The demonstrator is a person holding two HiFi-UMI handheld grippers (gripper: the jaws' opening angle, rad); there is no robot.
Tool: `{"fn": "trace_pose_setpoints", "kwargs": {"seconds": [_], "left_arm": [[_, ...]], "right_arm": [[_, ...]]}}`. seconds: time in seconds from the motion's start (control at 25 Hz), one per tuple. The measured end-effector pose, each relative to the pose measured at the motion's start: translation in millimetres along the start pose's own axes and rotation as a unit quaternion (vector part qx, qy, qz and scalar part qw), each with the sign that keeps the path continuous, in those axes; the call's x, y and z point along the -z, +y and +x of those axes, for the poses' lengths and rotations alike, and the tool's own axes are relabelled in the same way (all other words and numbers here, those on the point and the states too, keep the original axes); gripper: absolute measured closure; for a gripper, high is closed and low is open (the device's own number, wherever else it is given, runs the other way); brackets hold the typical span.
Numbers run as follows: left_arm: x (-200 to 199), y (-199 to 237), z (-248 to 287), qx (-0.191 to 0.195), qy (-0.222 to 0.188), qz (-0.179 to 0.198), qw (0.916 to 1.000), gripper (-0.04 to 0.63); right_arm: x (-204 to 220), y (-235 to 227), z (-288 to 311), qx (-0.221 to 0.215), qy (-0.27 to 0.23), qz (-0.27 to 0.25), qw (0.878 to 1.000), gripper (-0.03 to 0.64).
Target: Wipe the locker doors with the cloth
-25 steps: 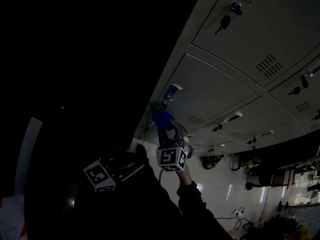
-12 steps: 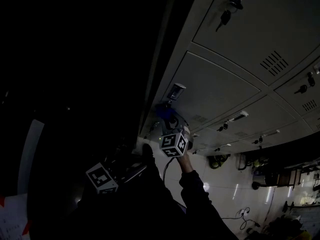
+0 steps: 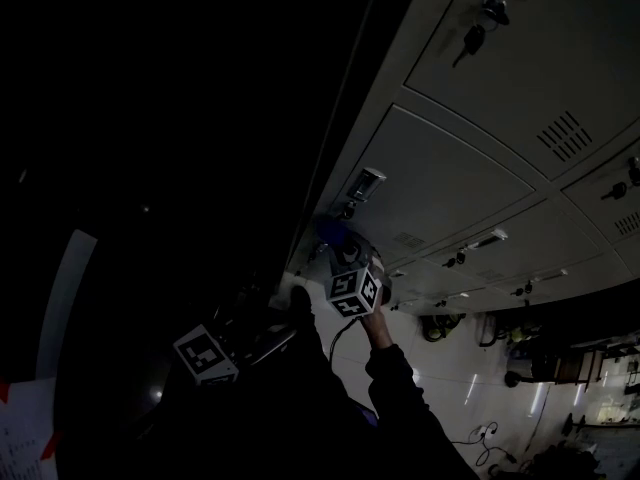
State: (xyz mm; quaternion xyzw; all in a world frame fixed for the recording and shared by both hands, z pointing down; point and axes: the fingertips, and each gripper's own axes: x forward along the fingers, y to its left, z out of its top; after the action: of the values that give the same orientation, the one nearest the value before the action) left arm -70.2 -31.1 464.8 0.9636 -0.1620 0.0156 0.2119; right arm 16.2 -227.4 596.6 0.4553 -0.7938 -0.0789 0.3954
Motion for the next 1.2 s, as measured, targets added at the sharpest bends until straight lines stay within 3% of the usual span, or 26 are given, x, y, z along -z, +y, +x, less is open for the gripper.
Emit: {"fn": "trace_pose_setpoints", "kwargs": {"seconds": [0.28, 0.52, 0.72, 0.88, 1.2], "left_arm": [[0, -10, 9, 0.032, -0.006, 0.006, 0.9994, 0.537], [-3, -19, 18, 0.063, -0.009, 0.020, 0.9977, 0.537], [-4, -27, 21, 0.075, -0.016, 0.028, 0.9967, 0.537], [-4, -32, 20, 0.070, -0.021, 0.031, 0.9968, 0.537], [-3, -28, 2, 0.031, -0.037, 0.021, 0.9986, 0.537]], "right_arm": [[-43, -33, -90, 0.024, -0.044, -0.027, 0.998, 0.489], [-102, -107, -173, 0.114, -0.099, -0.048, 0.987, 0.489], [-153, -157, -219, 0.196, -0.148, -0.082, 0.966, 0.489], [-182, -186, -240, 0.237, -0.180, -0.088, 0.951, 0.488], [-200, -212, -223, 0.279, -0.168, -0.122, 0.938, 0.488]]}}
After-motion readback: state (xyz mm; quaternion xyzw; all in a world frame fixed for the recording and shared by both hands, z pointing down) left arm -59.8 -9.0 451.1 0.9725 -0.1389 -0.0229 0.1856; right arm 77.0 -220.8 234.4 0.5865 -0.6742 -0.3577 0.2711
